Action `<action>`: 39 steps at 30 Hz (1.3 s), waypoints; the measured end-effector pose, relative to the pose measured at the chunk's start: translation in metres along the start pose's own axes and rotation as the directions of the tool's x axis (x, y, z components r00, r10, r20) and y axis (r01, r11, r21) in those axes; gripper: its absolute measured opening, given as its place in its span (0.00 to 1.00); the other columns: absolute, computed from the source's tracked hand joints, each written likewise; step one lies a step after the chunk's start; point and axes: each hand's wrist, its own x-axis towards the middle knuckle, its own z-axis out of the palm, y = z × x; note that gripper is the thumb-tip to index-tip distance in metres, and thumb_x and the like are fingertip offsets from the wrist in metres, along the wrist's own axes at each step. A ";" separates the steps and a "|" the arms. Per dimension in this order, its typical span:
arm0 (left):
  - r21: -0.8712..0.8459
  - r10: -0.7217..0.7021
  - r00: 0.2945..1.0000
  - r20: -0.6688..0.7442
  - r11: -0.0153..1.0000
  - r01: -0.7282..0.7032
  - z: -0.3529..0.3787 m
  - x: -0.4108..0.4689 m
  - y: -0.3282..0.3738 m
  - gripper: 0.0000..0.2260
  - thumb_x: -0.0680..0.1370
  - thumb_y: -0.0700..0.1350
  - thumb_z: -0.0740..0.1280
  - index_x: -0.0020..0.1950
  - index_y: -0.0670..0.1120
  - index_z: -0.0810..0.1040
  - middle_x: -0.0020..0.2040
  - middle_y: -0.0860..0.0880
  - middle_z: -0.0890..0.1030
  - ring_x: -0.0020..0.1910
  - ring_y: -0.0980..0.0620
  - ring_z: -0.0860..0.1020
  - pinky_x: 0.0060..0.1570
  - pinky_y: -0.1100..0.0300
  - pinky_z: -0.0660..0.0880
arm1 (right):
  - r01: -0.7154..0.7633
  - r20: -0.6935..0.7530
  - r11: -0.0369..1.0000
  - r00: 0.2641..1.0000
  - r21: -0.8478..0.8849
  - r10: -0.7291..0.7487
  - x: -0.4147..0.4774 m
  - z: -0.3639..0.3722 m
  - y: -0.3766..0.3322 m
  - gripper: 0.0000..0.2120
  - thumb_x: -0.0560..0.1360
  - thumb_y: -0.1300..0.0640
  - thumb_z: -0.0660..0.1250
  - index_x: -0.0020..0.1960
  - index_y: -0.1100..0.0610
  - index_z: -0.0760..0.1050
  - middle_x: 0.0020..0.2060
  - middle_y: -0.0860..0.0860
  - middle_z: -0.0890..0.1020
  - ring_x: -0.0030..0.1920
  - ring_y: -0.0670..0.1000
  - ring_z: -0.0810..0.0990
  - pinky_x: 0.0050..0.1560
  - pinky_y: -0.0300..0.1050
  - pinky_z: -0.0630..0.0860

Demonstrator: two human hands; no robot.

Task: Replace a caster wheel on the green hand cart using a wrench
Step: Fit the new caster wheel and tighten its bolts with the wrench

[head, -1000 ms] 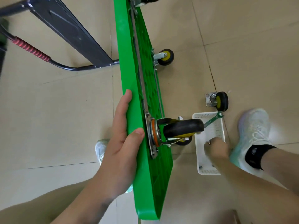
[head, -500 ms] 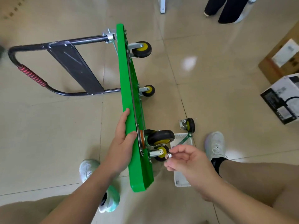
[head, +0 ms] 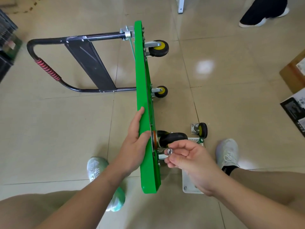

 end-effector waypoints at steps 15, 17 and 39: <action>-0.024 0.020 1.000 -0.023 1.000 -0.020 0.001 0.006 -0.011 0.30 0.77 0.50 0.58 0.74 0.77 0.58 0.75 0.73 0.61 0.71 0.75 0.64 0.64 0.80 0.63 | 0.101 -0.099 0.942 0.985 -0.320 -0.140 0.022 0.024 0.027 0.13 0.71 0.65 0.77 0.43 0.46 0.83 0.39 0.51 0.87 0.43 0.51 0.87 0.51 0.53 0.84; -0.019 0.016 1.000 -0.023 1.000 -0.016 0.001 0.006 -0.010 0.30 0.77 0.50 0.58 0.74 0.76 0.58 0.74 0.75 0.61 0.71 0.75 0.64 0.63 0.81 0.62 | 0.119 -0.081 0.936 0.985 -0.330 -0.154 0.024 0.025 0.027 0.15 0.71 0.65 0.77 0.43 0.43 0.84 0.40 0.50 0.87 0.43 0.50 0.87 0.51 0.51 0.84; -0.036 -0.028 1.000 -0.008 0.999 0.028 0.003 -0.001 0.005 0.33 0.76 0.51 0.58 0.81 0.68 0.56 0.80 0.59 0.63 0.74 0.59 0.70 0.76 0.48 0.67 | 0.158 -0.028 0.808 0.977 -0.567 -0.211 0.020 0.022 0.028 0.06 0.77 0.59 0.72 0.50 0.50 0.86 0.40 0.45 0.87 0.42 0.44 0.85 0.50 0.42 0.81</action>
